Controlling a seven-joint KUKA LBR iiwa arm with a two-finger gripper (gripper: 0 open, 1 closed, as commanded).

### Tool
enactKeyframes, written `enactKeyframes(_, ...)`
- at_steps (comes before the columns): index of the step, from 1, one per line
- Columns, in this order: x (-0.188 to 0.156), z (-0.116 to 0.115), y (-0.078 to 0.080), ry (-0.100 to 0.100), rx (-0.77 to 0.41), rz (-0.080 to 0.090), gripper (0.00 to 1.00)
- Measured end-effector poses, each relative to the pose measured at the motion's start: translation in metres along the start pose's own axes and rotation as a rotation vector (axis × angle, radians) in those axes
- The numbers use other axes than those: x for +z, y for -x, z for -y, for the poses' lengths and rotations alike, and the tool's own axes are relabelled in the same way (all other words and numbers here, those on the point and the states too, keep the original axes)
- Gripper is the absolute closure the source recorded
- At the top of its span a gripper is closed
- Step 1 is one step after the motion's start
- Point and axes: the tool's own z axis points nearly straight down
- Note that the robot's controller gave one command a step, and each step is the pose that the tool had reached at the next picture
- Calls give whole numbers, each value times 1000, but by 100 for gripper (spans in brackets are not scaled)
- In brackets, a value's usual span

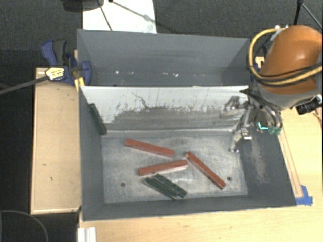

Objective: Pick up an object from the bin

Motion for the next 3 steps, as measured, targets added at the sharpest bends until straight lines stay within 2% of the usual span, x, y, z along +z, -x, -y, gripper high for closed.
enactKeyframes(1,-4,0,1,-1,-1,8,0)
enactKeyframes(2,42,-27,-8,-1,30,14,0)
enactKeyframes(3,102,-26,-3,1,-5,12,0)
